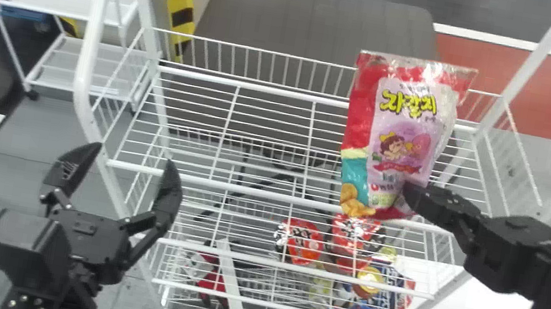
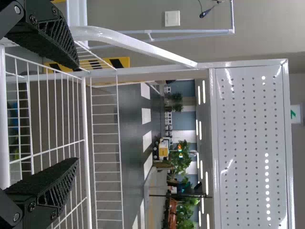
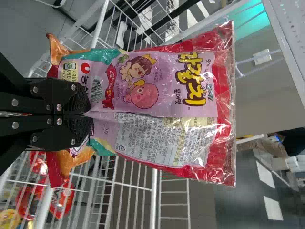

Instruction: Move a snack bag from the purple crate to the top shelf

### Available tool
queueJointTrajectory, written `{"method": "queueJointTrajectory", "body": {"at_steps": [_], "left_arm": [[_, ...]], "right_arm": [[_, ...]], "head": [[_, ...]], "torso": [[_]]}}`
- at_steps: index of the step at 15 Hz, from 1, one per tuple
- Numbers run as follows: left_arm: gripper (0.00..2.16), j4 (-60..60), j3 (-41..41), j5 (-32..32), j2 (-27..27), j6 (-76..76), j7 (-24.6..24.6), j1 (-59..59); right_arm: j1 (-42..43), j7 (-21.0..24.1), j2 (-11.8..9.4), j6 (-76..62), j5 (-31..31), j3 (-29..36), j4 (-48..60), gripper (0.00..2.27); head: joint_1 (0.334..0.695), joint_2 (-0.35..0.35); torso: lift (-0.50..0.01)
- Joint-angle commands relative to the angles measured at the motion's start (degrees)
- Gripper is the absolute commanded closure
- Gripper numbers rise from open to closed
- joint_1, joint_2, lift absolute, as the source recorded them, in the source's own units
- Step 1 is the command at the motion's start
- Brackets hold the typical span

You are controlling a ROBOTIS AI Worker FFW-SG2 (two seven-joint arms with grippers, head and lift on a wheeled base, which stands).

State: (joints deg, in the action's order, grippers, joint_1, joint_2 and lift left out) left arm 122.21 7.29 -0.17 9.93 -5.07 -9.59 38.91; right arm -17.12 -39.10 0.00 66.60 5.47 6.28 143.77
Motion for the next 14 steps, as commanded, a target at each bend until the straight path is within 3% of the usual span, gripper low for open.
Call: {"method": "queueJointTrajectory", "body": {"at_steps": [1,8,14], "left_arm": [[0.13,-0.1,-0.2,0.0,0.0,0.6,0.1,-0.2],[0.13,-2.8,0.4,0.1,0.1,2.7,0.8,-3.5],[0.13,-4.5,0.8,0.2,0.0,3.3,1.4,-5.2]], "right_arm": [[2.6,2.8,0.1,-6.3,-0.6,-4.8,-5.6,1.57],[7.7,15.6,0.1,-35.2,-4.0,-13.4,-25.6,1.57],[12.5,23.7,0.1,-51.0,-5.3,-19.9,-36.9,1.57]], "head": [[0.695,0.034],[0.695,0.138],[0.695,0.167]], "torso": [[0.000],[0.000],[0.000]]}}
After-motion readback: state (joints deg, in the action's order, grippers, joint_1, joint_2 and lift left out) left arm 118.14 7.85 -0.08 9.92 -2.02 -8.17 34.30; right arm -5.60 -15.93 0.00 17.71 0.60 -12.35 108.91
